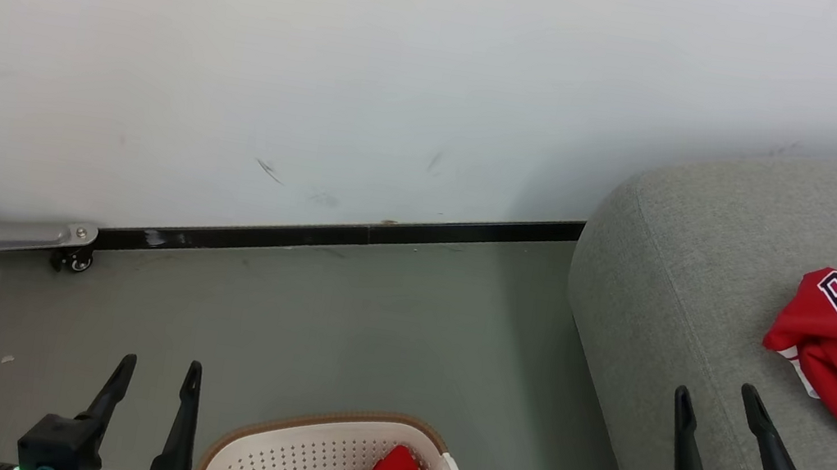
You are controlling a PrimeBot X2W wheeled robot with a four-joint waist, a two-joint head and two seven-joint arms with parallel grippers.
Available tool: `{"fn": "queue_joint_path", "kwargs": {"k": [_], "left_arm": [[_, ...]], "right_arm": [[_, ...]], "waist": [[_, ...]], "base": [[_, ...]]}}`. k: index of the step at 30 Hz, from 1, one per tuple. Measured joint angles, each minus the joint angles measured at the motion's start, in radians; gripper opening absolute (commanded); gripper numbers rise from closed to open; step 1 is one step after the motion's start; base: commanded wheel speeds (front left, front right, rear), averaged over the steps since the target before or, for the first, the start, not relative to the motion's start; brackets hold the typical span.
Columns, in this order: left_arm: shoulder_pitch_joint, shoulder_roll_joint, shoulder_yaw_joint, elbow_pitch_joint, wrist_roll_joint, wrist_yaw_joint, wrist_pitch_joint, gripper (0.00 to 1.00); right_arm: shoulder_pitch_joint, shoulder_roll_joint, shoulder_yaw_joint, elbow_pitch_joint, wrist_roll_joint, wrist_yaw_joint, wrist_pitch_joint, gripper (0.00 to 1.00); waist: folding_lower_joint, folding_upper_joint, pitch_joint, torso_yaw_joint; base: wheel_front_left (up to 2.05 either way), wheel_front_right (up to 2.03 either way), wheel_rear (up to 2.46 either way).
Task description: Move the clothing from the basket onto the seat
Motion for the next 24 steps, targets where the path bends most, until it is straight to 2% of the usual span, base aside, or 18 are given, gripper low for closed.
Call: {"fn": "queue_joint_path", "kwargs": {"k": [24], "left_arm": [[0.037, -0.009, 0.035, -0.033, 0.020, -0.001, 0.000, 1.00]], "right_arm": [[0.039, 0.001, 0.031, -0.063, 0.061, 0.000, 0.014, 1.00]], "waist": [[0.0000, 0.0000, 0.011, 0.006]], "base": [[0.00, 0.00, 0.00]]}}
